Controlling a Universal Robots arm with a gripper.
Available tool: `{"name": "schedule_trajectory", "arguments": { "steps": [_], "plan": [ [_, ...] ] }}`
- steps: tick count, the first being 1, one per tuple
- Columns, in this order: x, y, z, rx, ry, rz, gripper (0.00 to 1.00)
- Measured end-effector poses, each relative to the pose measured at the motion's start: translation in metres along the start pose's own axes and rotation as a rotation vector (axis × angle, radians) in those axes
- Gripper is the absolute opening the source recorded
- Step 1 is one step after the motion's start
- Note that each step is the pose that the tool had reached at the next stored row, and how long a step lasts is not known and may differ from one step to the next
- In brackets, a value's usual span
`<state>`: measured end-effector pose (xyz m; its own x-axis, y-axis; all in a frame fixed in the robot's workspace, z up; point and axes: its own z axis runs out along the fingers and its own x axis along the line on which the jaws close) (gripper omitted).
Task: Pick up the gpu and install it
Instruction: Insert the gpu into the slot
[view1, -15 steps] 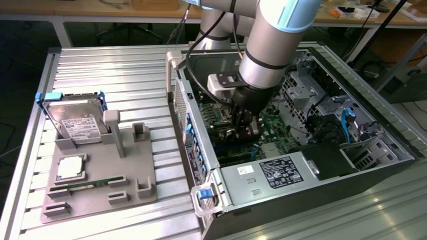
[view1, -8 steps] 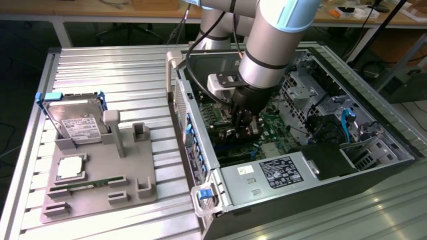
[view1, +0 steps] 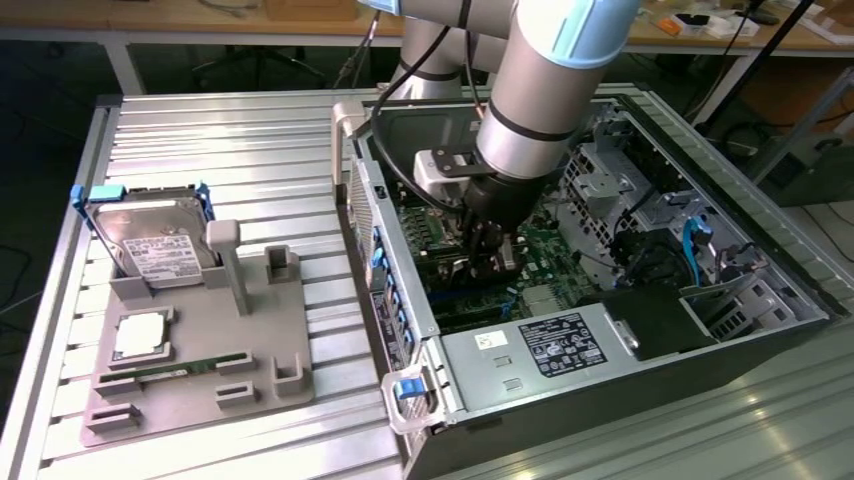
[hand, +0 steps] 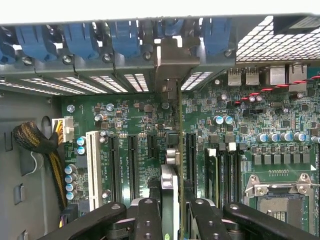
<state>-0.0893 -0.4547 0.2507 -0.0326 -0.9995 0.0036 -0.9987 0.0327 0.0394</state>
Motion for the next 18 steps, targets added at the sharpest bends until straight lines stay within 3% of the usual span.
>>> {"name": "schedule_trajectory", "arguments": {
  "steps": [15, 18],
  "plan": [
    [0.0014, 0.0, -0.0023, -0.0001, -0.0005, 0.012, 0.27],
    [0.0015, 0.001, 0.0031, 0.0001, -0.0004, 0.012, 0.27]
  ]
}}
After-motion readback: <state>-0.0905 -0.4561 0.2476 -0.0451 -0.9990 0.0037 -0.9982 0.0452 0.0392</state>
